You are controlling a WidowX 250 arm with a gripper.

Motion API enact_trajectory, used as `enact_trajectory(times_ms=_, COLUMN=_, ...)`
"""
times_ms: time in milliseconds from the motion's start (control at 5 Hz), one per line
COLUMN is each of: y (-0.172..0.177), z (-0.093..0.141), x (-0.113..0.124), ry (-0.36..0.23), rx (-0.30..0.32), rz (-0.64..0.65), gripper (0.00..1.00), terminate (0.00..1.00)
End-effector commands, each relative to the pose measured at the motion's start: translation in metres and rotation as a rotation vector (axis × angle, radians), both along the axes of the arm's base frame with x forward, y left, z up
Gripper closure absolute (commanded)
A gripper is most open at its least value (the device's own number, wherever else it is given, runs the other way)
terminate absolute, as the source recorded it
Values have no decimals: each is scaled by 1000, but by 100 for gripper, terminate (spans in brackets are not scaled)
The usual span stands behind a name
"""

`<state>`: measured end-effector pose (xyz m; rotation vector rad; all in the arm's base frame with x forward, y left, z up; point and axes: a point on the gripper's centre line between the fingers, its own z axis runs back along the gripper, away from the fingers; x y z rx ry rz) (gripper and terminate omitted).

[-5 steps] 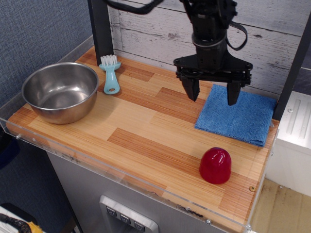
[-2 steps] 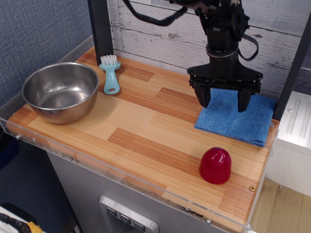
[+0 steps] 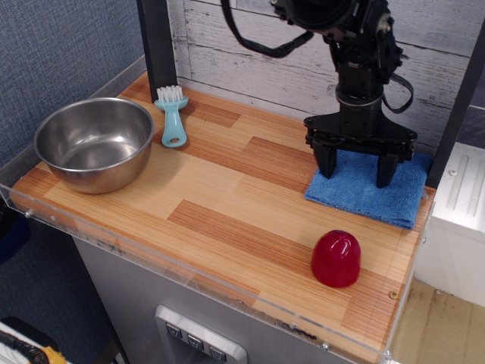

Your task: Move the blue cloth to the bottom middle of the table.

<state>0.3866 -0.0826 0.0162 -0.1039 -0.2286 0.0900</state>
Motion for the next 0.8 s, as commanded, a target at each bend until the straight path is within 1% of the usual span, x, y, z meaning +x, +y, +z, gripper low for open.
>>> enact_trajectory(times_ms=0, y=-4, z=0, x=-8, ry=-15, rx=27, rz=-10, gripper=0, terminate=0)
enact_trajectory(times_ms=200, y=14, z=5, x=-19, ry=-18, rx=67, rz=24, gripper=0, terminate=0)
enact_trajectory(times_ms=400, y=40, z=11, x=-35, ry=-7, rx=118, rz=61, gripper=0, terminate=0)
enact_trajectory(times_ms=600, y=63, z=15, x=-44, ry=6, rx=146, rz=95, gripper=0, terminate=0)
